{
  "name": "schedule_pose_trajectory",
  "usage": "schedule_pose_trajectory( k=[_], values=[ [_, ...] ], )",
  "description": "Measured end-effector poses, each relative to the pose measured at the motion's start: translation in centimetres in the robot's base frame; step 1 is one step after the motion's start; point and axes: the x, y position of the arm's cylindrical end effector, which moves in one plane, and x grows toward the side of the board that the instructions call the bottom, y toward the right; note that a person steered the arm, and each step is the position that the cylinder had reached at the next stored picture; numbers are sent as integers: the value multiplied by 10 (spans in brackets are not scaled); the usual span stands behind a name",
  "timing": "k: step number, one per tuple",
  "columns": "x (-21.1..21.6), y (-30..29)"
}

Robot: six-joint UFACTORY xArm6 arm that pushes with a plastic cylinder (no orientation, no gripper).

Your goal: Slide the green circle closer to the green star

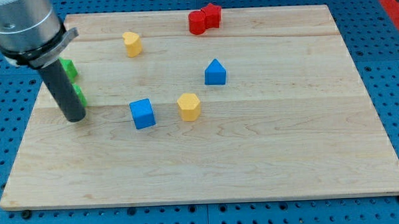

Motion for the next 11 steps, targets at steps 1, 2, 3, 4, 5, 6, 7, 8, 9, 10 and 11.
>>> schedule_pose_trajectory(
  k=[1,2,3,4,5,6,7,8,9,10,11],
  values=[
    [-11,-14],
    [-11,-2],
    [-8,37],
    [-14,30],
    [-15,3],
    [-18,0],
    [-21,20],
    [-33,20],
    [-40,4],
    [-41,0],
    [-41,0]
  ],
)
